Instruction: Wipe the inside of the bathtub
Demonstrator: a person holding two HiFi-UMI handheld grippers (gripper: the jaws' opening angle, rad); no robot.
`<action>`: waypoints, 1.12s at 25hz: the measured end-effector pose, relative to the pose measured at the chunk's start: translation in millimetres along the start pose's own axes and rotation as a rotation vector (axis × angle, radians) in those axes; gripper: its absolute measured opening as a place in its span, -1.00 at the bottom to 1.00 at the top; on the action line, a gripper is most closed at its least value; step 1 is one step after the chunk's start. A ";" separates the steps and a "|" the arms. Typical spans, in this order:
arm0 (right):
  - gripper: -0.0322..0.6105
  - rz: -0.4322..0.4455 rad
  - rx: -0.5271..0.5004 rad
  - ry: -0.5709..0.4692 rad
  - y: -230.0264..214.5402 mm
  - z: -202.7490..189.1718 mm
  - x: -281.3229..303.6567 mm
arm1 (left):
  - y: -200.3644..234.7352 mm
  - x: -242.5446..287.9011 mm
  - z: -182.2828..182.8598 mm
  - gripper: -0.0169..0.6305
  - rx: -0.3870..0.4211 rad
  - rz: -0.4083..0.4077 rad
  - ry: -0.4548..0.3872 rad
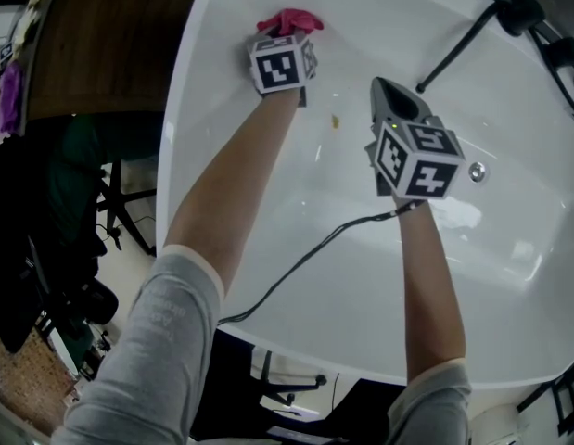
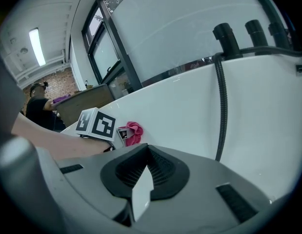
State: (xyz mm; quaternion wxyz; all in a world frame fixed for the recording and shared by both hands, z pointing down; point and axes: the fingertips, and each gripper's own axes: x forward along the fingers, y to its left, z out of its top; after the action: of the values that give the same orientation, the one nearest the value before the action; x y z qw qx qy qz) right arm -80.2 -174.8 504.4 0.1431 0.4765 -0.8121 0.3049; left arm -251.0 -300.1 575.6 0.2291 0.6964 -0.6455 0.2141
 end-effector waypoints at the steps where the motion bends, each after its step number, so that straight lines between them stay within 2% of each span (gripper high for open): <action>1: -0.87 0.000 0.004 0.003 -1.3 -2.5 0.7 | 0.0 0.2 1.4 -0.70 -0.010 0.009 -0.009; 3: -0.87 -0.006 0.011 0.007 -6.7 -7.5 0.5 | -5.3 2.9 1.3 -0.71 -0.026 0.011 -0.013; 7: -0.87 -0.016 0.034 0.007 -19.1 -17.6 0.5 | -42.2 10.9 -31.4 -0.71 -0.042 -0.079 0.098; 12: -0.87 -0.025 0.045 0.023 -24.7 -31.0 0.6 | -80.0 16.5 -57.6 -0.71 -0.050 -0.134 0.128; 16: -0.87 -0.029 0.044 0.032 -28.6 -34.6 0.1 | -75.0 18.3 -58.8 -0.70 -0.045 -0.118 0.129; 20: -0.87 -0.035 0.044 0.031 -32.6 -29.8 -2.7 | -52.4 20.1 -61.2 -0.70 -0.090 -0.056 0.161; 23: -0.87 -0.035 0.047 0.025 -36.5 -26.5 -4.1 | -25.4 19.7 -47.9 -0.70 -0.126 0.003 0.123; 26: -0.87 -0.040 0.059 0.021 -44.2 -29.7 -5.1 | -24.2 19.7 -45.5 -0.70 -0.151 -0.011 0.123; 28: -0.87 -0.044 0.071 0.025 -45.9 -33.6 -5.3 | -22.0 20.6 -41.6 -0.70 -0.145 0.014 0.097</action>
State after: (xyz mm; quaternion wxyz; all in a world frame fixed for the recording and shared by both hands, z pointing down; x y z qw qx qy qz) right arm -40.0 -166.5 544.1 0.1427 0.4954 -0.7882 0.3362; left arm -227.5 -290.5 620.3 0.3082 0.6624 -0.6523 0.2020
